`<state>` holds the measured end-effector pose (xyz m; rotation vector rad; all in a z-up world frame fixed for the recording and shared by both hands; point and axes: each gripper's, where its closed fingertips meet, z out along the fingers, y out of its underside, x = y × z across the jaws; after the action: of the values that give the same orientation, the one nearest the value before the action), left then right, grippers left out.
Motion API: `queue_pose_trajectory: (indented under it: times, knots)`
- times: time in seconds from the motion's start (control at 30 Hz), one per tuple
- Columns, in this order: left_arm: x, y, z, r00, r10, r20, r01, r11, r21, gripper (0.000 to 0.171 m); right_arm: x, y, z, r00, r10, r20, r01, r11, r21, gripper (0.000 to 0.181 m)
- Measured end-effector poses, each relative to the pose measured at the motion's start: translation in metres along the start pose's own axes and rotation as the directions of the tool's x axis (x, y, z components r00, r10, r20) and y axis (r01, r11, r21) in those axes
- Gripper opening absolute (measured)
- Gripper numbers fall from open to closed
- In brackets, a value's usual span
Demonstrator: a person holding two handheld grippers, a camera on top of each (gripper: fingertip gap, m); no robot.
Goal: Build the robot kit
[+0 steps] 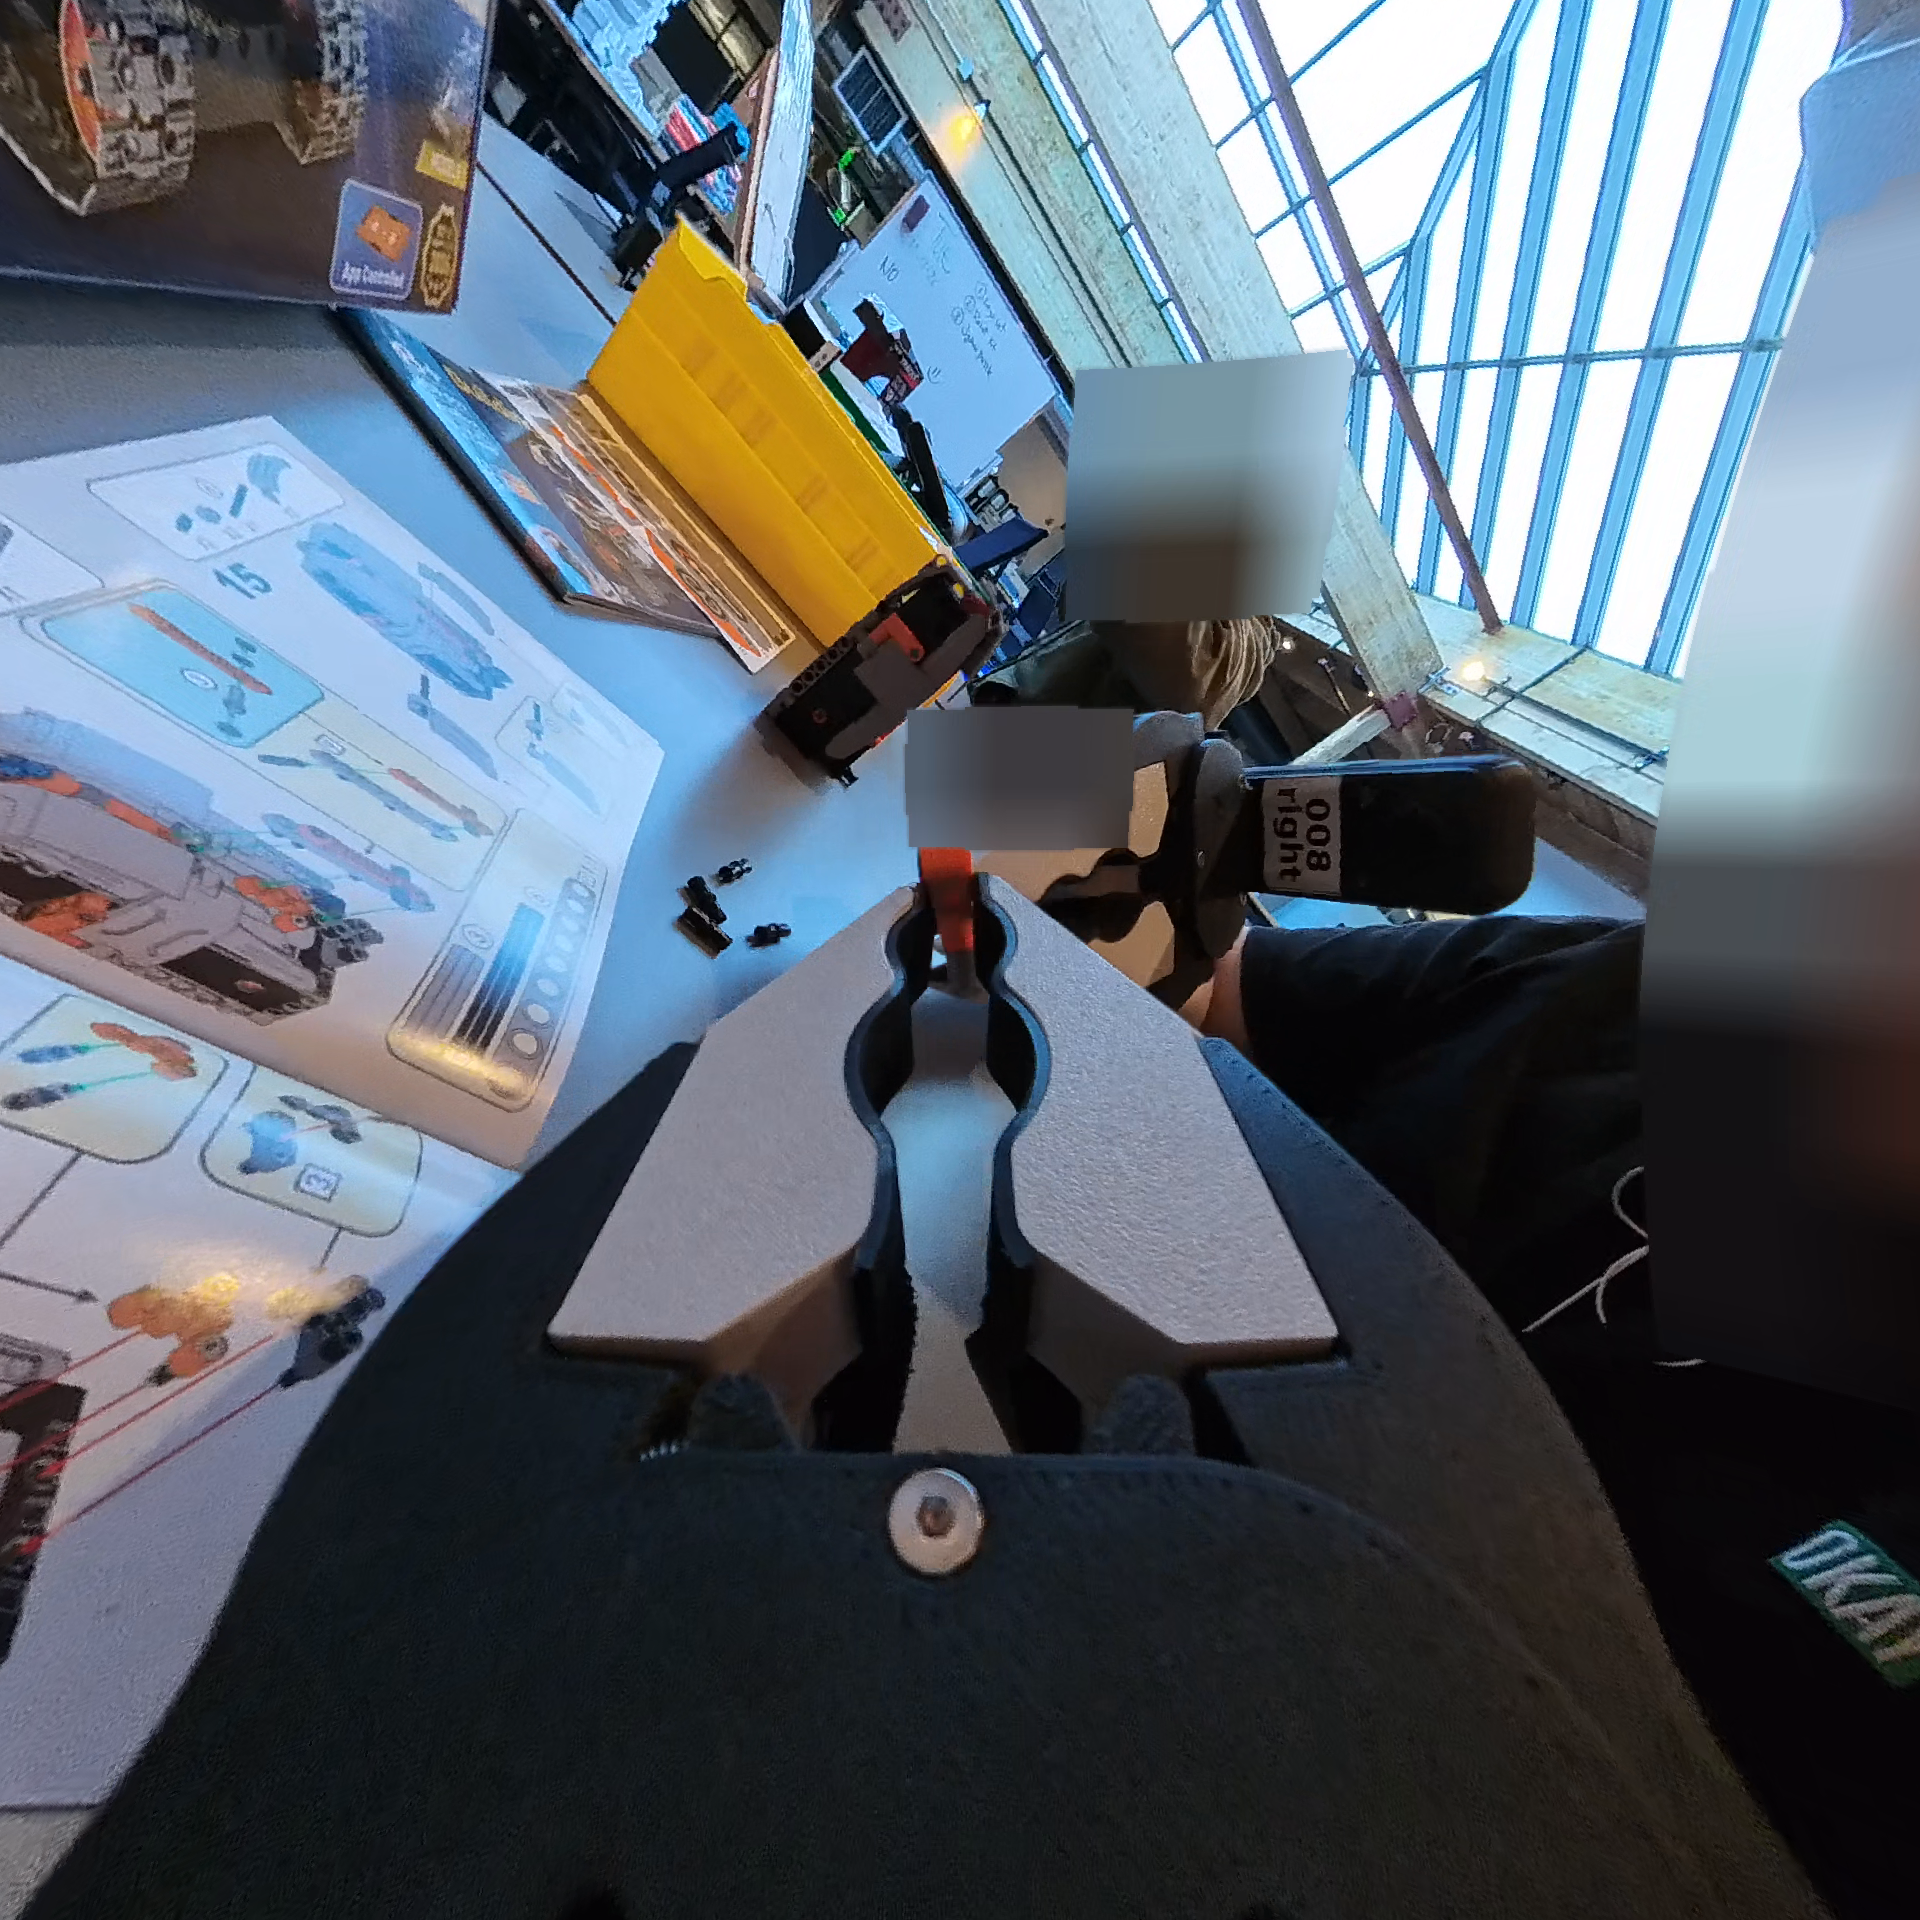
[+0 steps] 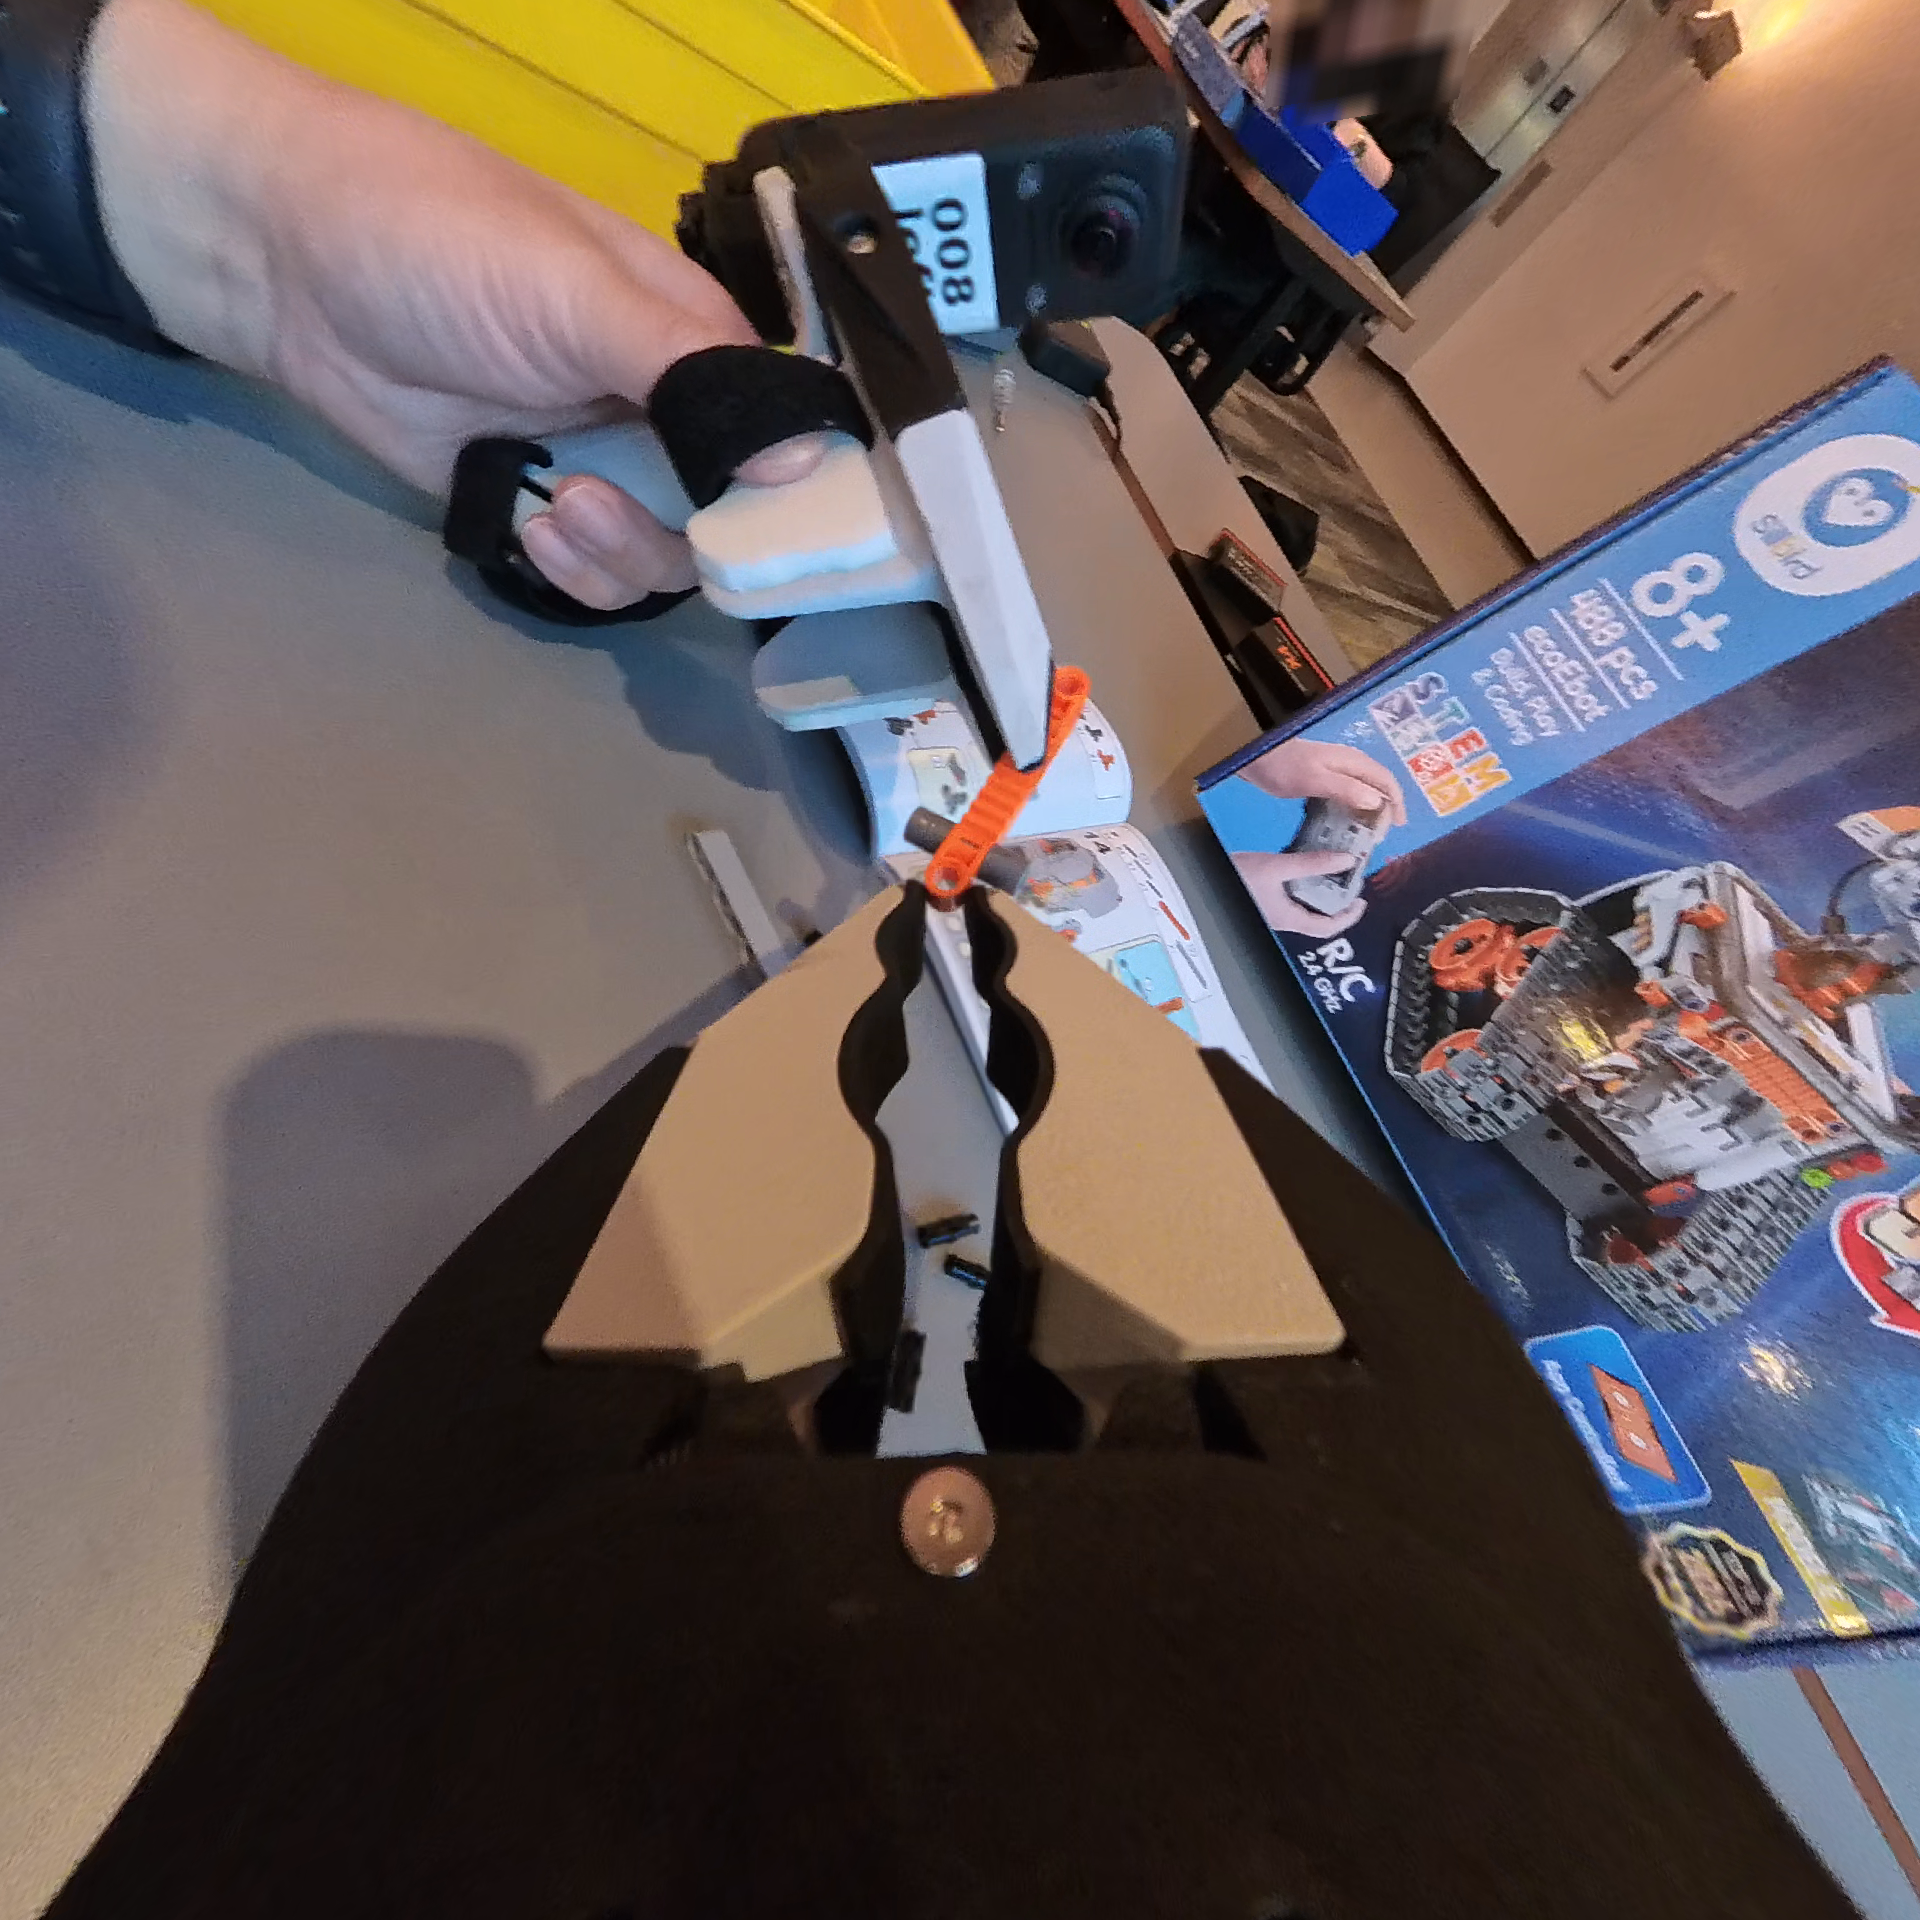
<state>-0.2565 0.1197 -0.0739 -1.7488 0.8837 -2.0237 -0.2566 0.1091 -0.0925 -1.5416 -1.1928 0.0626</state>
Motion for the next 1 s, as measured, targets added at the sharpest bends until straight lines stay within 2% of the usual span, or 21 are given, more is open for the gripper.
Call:
queue_pose_trajectory:
  times: [0.07,0.2,0.27,0.37,0.5,0.57,0.7,1.0]
  knots:
    - [-0.003,0.004,-0.001,0.999,-0.04,0.009,0.04,0.999,-0.029,0.003,-0.005,0.004,0.001,0.999,-0.029,0.026,0.029,0.999,-0.017,0.005]
    - [-0.005,0.011,-0.006,0.995,-0.099,0.013,0.1,0.992,-0.081,0.003,-0.018,0.017,-0.003,0.985,-0.08,0.153,0.086,0.996,-0.033,0.016]
    - [-0.007,0.022,-0.005,0.992,-0.124,0.026,0.127,0.982,-0.143,0.003,-0.026,0.02,-0.008,0.97,-0.097,0.225,0.103,0.995,-0.016,0.029]
    - [-0.008,0.042,0.001,0.985,-0.169,0.04,0.173,0.953,-0.25,0.003,-0.031,0.015,-0.013,0.957,-0.136,0.256,0.13,0.991,0.039,0.035]
    - [-0.004,0.055,0.008,0.983,-0.182,0.024,0.18,0.932,-0.316,0.003,-0.043,0.01,-0.016,0.939,-0.136,0.315,0.119,0.99,0.074,0.04]
    - [-0.003,0.057,0.01,0.983,-0.183,0.022,0.18,0.928,-0.326,0.003,-0.049,0.013,-0.016,0.93,-0.129,0.344,0.115,0.992,0.059,0.039]
    - [-0.002,0.063,0.008,0.977,-0.211,0.014,0.202,0.912,-0.357,0.003,-0.062,0.019,-0.016,0.901,-0.137,0.411,0.131,0.99,0.043,0.024]
    - [0.0,0.072,0.007,0.972,-0.233,0.012,0.218,0.887,-0.407,0.003,-0.065,0.02,-0.017,0.893,-0.214,0.397,0.203,0.977,0.068,0.011]
